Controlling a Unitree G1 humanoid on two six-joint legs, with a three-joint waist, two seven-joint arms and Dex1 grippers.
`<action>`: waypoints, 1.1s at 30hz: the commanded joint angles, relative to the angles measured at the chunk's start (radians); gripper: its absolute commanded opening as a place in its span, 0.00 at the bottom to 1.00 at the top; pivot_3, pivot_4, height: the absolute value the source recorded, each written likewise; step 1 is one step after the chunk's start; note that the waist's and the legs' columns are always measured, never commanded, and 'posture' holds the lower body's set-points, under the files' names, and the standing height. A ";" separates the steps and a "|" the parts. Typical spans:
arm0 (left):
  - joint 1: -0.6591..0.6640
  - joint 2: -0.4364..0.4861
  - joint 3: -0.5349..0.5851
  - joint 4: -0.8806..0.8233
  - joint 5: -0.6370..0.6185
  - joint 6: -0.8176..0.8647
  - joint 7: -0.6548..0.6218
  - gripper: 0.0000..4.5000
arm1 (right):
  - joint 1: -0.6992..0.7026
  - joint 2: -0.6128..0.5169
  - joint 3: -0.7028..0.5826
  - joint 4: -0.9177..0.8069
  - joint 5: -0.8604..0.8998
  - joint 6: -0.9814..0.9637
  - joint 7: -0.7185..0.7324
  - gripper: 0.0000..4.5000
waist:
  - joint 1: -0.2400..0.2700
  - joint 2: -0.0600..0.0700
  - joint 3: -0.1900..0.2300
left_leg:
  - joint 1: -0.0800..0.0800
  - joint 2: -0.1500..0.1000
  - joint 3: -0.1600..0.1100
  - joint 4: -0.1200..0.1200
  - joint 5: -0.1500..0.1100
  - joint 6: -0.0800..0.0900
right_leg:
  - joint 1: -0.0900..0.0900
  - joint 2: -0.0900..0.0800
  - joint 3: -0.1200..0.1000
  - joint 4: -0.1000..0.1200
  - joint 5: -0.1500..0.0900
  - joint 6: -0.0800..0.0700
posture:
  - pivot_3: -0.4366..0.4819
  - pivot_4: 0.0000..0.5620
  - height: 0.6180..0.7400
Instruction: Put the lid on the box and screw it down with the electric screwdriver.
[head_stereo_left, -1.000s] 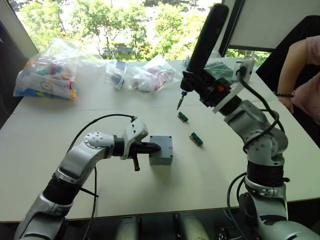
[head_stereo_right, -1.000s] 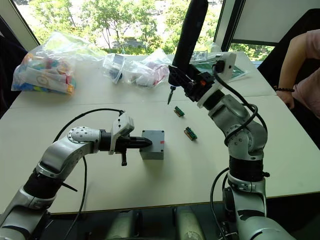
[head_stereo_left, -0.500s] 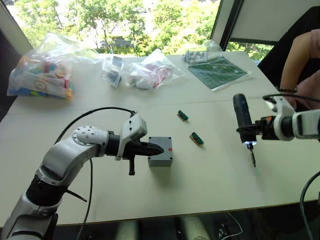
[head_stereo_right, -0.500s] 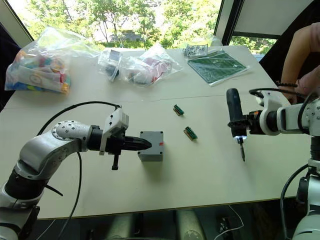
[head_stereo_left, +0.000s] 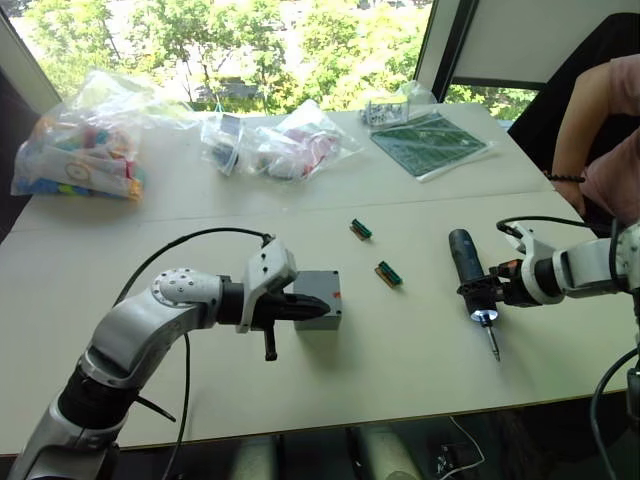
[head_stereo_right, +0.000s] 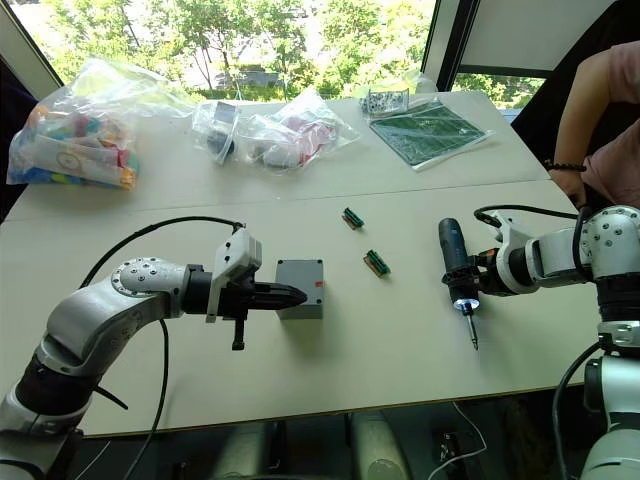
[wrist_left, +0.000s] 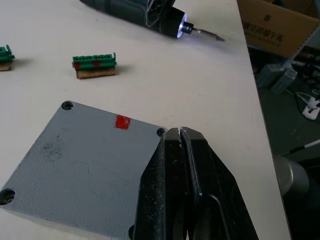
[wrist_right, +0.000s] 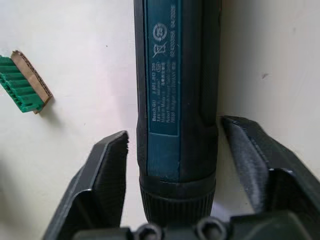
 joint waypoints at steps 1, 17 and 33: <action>0.014 0.005 0.096 0.001 -0.042 -0.011 0.010 0.00 | -0.058 0.022 -0.052 -0.025 -0.051 0.006 0.007 0.99 | -0.001 0.000 0.000 | 0.000 0.000 0.000 0.000 0.000 0.000 | 0.000 0.000 0.000 0.000 0.000 0.000 | 0.48 0.27 1.00; 0.451 0.172 0.469 -0.087 -0.329 0.175 0.006 0.00 | 0.663 -0.028 -0.294 -0.800 -0.151 -0.646 0.897 0.99 | 0.028 -0.002 -0.001 | 0.000 0.003 -0.001 -0.003 0.000 0.000 | 0.000 0.000 -0.003 0.000 0.001 0.003 | 0.48 0.27 1.00; 0.681 0.137 0.434 -0.246 -0.373 0.112 0.092 0.00 | 0.934 0.012 -0.162 -0.952 -0.293 -0.774 0.964 0.99 | 0.026 -0.005 -0.002 | 0.014 0.004 0.004 -0.005 -0.002 -0.004 | 0.017 -0.004 -0.002 -0.016 -0.001 -0.003 | 0.48 0.27 1.00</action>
